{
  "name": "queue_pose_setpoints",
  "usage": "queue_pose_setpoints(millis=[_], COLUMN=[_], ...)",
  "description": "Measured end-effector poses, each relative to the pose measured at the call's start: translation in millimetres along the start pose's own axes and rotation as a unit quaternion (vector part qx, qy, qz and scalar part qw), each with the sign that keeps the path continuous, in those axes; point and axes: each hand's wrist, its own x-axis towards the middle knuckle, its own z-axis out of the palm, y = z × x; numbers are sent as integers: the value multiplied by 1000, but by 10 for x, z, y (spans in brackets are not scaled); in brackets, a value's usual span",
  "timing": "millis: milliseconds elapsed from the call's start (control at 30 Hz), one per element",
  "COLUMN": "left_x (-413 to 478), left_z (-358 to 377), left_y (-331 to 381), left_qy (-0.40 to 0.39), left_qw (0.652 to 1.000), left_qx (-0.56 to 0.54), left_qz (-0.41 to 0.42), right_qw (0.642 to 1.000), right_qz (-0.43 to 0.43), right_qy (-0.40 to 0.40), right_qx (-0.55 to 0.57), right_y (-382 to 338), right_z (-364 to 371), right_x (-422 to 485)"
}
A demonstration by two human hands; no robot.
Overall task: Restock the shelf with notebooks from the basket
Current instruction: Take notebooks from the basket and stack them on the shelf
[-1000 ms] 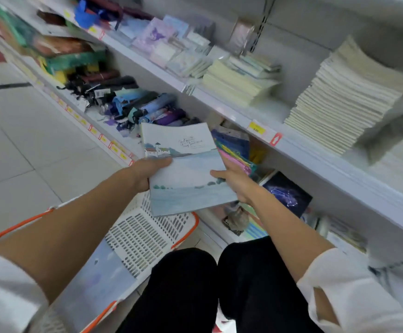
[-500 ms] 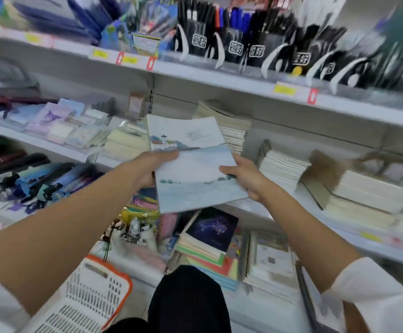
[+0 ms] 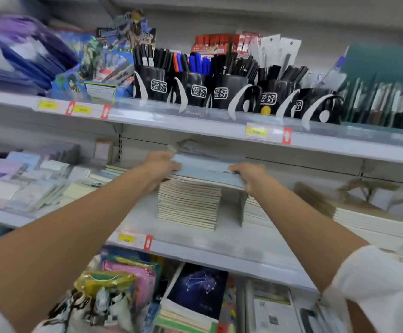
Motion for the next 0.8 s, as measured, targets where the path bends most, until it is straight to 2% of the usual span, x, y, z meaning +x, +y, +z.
queue_pose_setpoints(millis=[67, 167, 200, 300, 467, 600, 700, 800], left_x=[113, 233, 272, 413, 777, 1045, 1196, 1278], left_z=[-59, -145, -151, -93, -23, -25, -66, -97], left_y=[-11, -39, -68, -195, -368, -371, -373, -430], left_qy=[43, 49, 49, 60, 107, 132, 149, 130], left_qw=[997, 993, 993, 990, 978, 975, 967, 970], left_qx=[-30, -49, -34, 5, 22, 47, 70, 58], left_qz=[55, 92, 98, 128, 179, 172, 195, 199], right_qw=[999, 989, 990, 988, 946, 926, 916, 931], right_qz=[-22, -25, -39, -137, -266, -287, -317, -294], right_qy=[33, 34, 41, 70, 100, 99, 100, 82], right_qx=[36, 140, 132, -5, -156, -225, -226, -201], right_y=[-54, 8, 83, 374, 577, 507, 521, 602], right_z=[122, 239, 250, 239, 189, 223, 293, 337], right_x=[102, 156, 188, 298, 610, 833, 937, 988])
